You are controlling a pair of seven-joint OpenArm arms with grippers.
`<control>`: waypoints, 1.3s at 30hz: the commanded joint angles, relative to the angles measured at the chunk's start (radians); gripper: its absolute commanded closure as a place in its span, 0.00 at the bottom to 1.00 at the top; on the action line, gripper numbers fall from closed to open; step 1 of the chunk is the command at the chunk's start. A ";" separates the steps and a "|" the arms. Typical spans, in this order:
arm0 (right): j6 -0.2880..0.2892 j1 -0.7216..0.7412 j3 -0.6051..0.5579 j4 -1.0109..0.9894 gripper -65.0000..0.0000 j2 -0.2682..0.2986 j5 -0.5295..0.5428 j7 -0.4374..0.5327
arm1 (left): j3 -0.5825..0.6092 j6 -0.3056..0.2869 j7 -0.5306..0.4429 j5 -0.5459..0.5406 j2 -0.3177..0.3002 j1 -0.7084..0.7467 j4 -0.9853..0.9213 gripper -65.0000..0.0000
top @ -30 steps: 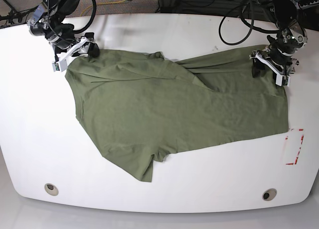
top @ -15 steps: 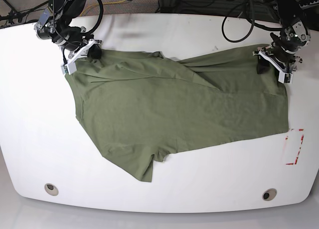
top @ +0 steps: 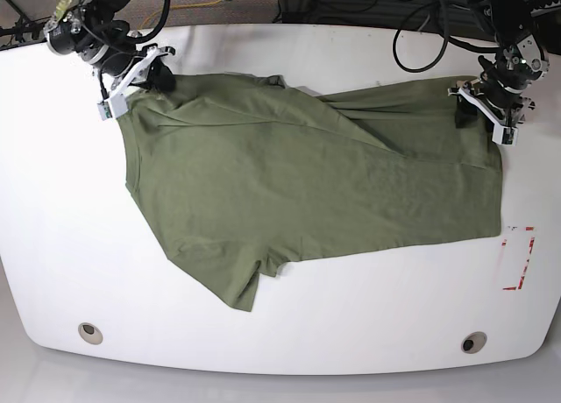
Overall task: Fold the T-shirt properly
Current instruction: 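Release and regrasp the shirt edge with the right gripper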
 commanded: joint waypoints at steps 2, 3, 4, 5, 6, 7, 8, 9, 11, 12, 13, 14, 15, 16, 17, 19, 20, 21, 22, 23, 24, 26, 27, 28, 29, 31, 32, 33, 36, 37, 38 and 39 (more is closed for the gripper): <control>0.003 0.013 0.006 0.024 1.00 0.068 0.144 0.021 | -0.005 -0.001 0.015 0.011 -0.025 0.001 0.012 0.45; 0.003 0.014 0.006 0.024 1.00 0.080 0.182 0.021 | -0.005 -0.001 0.015 0.011 -0.030 0.001 0.012 0.45; 0.003 0.030 0.004 0.023 1.00 0.092 0.210 0.021 | -0.005 -0.001 0.015 0.011 -0.031 0.001 0.009 0.45; 0.003 0.045 0.006 0.023 1.00 0.100 0.227 0.021 | -0.005 -0.001 0.015 0.011 -0.034 0.001 0.009 0.45; 0.003 0.064 0.006 0.019 1.00 0.109 0.242 0.021 | -0.005 -0.001 0.015 0.011 -0.043 0.001 0.010 0.45; 0.003 0.080 0.006 0.019 1.00 0.111 0.242 0.021 | -0.005 -0.001 0.015 0.011 -0.047 0.003 0.012 0.45; 0.003 0.093 0.006 0.019 1.00 0.111 0.242 0.021 | -0.006 -0.001 0.015 0.011 -0.047 0.007 0.012 0.45; 0.003 0.102 0.006 0.015 1.00 0.112 0.241 0.021 | -0.006 -0.001 0.015 0.011 -0.050 0.013 0.012 0.45; 0.003 0.143 0.003 -0.030 1.00 0.115 0.241 0.021 | -0.005 -0.001 0.015 0.011 -0.050 0.018 0.013 0.45; 0.003 0.171 0.003 -0.057 1.00 0.115 0.239 0.021 | -0.005 -0.001 0.015 0.011 -0.050 0.018 0.013 0.45; 0.003 0.194 0.003 -0.091 1.00 0.115 0.234 0.021 | -0.005 -0.001 0.015 0.011 -0.050 0.018 0.013 0.45; 0.003 0.211 0.003 -0.120 1.00 0.115 0.225 0.021 | -0.005 -0.001 0.015 0.011 -0.050 0.019 0.013 0.45; 0.003 0.225 0.003 -0.146 1.00 0.115 0.213 0.021 | -0.005 -0.001 0.015 0.011 -0.050 0.019 0.013 0.45; 0.003 0.238 0.003 -0.175 1.00 0.117 0.198 0.021 | -0.005 -0.001 0.015 0.011 -0.050 0.019 0.013 0.45; 0.003 0.268 0.001 -0.208 1.00 0.117 0.179 0.021 | -0.005 -0.001 0.014 0.011 -0.051 0.019 0.013 0.45; 0.003 0.301 0.001 -0.252 1.00 0.117 0.164 0.021 | -0.005 -0.001 0.014 0.011 -0.051 0.019 0.013 0.45; 0.003 0.323 0.001 -0.278 1.00 0.120 0.161 0.021 | -0.005 -0.001 0.014 0.011 -0.051 0.019 0.015 0.45; 0.003 0.340 0.000 -0.298 1.00 0.132 0.161 0.021 | -0.006 -0.001 0.014 0.011 -0.051 0.019 0.015 0.45; 0.003 0.354 0.000 -0.310 1.00 0.141 0.161 0.021 | -0.006 -0.001 0.014 0.011 -0.051 0.019 0.015 0.45; 0.003 0.373 0.000 -0.330 1.00 0.149 0.161 0.021 | -0.006 -0.001 0.014 0.011 -0.051 0.019 0.013 0.45; 0.003 0.398 0.000 -0.352 1.00 0.157 0.159 0.021 | -0.006 -0.001 0.014 0.011 -0.051 0.019 0.013 0.45; 0.003 0.441 0.000 -0.404 1.00 0.165 0.158 0.021 | -0.006 -0.001 0.014 0.011 -0.051 0.019 0.013 0.45; 0.003 0.459 0.000 -0.429 1.00 0.178 0.158 0.021 | -0.006 -0.001 0.014 0.011 -0.051 0.019 0.013 0.45; 0.003 0.473 -0.002 -0.449 0.99 0.186 0.156 0.021 | -0.006 -0.001 0.014 0.011 -0.051 0.019 0.013 0.45; 0.003 0.496 -0.005 -0.485 0.93 0.197 0.153 0.021 | -0.006 -0.001 0.014 0.011 -0.051 0.019 0.012 0.45; 0.003 0.535 -0.031 -0.559 0.76 0.217 0.141 0.021 | -0.005 -0.001 0.014 0.011 -0.051 0.019 0.013 0.45; 0.003 0.544 -0.040 -0.580 0.70 0.230 0.138 0.021 | -0.003 -0.001 0.014 0.011 -0.051 0.019 0.013 0.45; 0.003 0.553 -0.049 -0.600 0.60 0.249 0.132 0.033 | -0.003 -0.001 0.014 0.011 -0.051 0.019 0.013 0.45; 0.003 0.561 -0.076 -0.656 0.36 0.289 0.092 0.085 | -0.003 -0.001 0.014 0.011 -0.051 0.019 0.009 0.45; 0.003 0.564 -0.083 -0.674 0.28 0.303 0.067 0.106 | -0.002 -0.001 0.014 0.011 -0.051 0.018 0.009 0.45; 0.003 0.565 -0.088 -0.679 0.24 0.315 0.053 0.120 | 0.000 -0.001 0.014 0.011 -0.051 0.018 0.012 0.45; 0.003 0.564 -0.094 -0.679 0.22 0.329 0.033 0.131 | 0.002 -0.001 0.014 0.011 -0.051 0.018 0.013 0.45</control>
